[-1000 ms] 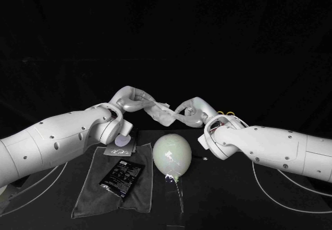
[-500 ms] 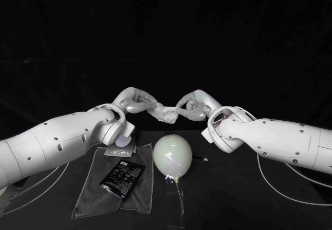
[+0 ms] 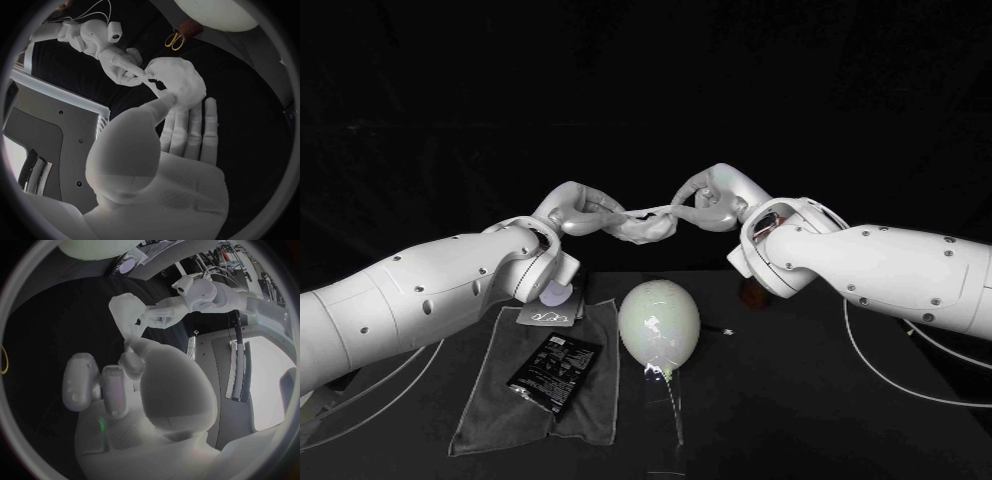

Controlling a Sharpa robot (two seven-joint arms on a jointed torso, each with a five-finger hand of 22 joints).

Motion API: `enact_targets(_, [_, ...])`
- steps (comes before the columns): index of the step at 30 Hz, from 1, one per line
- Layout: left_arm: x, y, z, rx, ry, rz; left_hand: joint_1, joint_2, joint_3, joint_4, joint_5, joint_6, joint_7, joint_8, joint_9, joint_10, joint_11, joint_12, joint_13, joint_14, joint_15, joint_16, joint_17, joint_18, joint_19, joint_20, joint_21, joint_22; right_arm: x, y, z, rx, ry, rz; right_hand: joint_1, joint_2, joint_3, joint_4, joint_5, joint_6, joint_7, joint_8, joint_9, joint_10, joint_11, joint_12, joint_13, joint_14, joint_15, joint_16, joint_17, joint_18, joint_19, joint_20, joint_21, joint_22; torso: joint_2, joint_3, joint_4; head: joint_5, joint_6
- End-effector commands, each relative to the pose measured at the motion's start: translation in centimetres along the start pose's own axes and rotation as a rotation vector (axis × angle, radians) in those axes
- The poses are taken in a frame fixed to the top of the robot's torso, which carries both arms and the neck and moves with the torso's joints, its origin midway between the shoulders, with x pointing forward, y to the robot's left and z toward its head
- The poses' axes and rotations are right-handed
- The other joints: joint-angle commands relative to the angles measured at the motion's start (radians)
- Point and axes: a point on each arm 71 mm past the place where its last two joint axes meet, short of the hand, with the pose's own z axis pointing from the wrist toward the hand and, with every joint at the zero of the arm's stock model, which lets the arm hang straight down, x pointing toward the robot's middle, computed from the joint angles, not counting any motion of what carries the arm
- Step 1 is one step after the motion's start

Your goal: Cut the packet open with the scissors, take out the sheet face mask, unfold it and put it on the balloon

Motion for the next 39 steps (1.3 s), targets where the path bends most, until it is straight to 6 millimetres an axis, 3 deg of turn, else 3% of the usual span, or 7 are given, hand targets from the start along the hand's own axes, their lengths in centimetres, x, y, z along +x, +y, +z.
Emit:
enact_targets(1, [-0.3,0.0,0.1,0.002,-0.028,0.014,-0.003,0.000,0.006,-0.006,0.003,0.004,-0.003,0.001,0.031,-0.002,0.004,-0.009,-0.002,-0.008,0.005,-0.008,-0.002,-0.015,-0.014,0.001,0.010,0.009,-0.3,0.1,0.2,0.003,0.041,-0.055,0.001,0.004,0.005,0.001,0.005,0.002,-0.004,0.021,0.027,0.012,-0.003,0.002,0.000,0.068,-0.007,0.003,0.161,-0.015,0.008,-0.001,0.002,0.183,0.000,-0.0002,-0.0003,0.001,-0.001])
enact_targets(19, [-0.1,0.2,0.2,-0.002,-0.028,0.023,-0.006,-0.003,0.007,-0.007,0.002,0.007,-0.002,-0.001,0.033,-0.016,0.007,-0.017,-0.001,-0.031,0.013,-0.011,-0.003,-0.021,-0.044,0.007,0.025,0.024,-0.7,1.6,1.3,-0.033,0.154,-0.270,-0.002,0.000,0.010,-0.002,0.005,0.002,-0.004,0.025,0.028,0.016,-0.004,0.006,0.004,0.071,-0.007,0.007,0.167,-0.017,0.012,-0.002,0.012,0.186,0.000,-0.0002,0.0005,0.001,-0.001])
enact_targets(24, [0.2,0.1,0.2,-0.004,-0.017,0.008,-0.008,0.001,0.000,-0.005,0.002,0.004,-0.006,-0.002,0.035,0.006,0.001,0.003,0.010,-0.008,0.003,0.013,0.007,-0.015,-0.038,0.006,0.043,0.035,-0.5,1.9,1.6,-0.036,0.156,-0.271,-0.003,-0.001,0.011,-0.003,0.005,0.002,-0.004,0.026,0.028,0.016,-0.004,0.006,0.004,0.072,-0.007,0.009,0.169,-0.018,0.013,-0.002,0.014,0.186,0.000,-0.0006,0.0003,0.001,-0.001])
enact_targets(31, [0.5,0.1,0.1,-0.009,0.007,-0.006,-0.022,0.032,-0.019,0.015,0.003,-0.022,-0.027,-0.008,0.049,0.121,-0.031,0.091,0.052,0.091,-0.039,0.095,0.045,0.013,0.022,-0.013,0.130,0.085,-0.4,2.1,1.8,-0.044,0.139,-0.261,-0.004,-0.001,0.012,-0.002,0.005,0.003,-0.004,0.027,0.028,0.017,-0.004,0.006,0.004,0.072,-0.007,0.009,0.169,-0.018,0.013,-0.002,0.015,0.187,0.000,-0.0002,0.0000,0.001,-0.001])
enact_targets(39, [0.8,0.1,0.0,-0.017,0.033,-0.047,-0.025,0.020,-0.012,0.013,0.003,-0.019,-0.026,-0.001,0.066,0.098,-0.030,0.096,0.062,0.077,-0.039,0.092,0.049,0.008,0.003,-0.018,0.148,0.100,-0.5,1.8,2.6,-0.038,0.104,-0.245,-0.006,-0.001,0.013,-0.002,0.005,0.003,-0.005,0.028,0.028,0.017,-0.004,0.006,0.004,0.072,-0.008,0.008,0.168,-0.018,0.014,-0.002,0.016,0.187,0.000,0.0002,0.0001,0.000,-0.002])
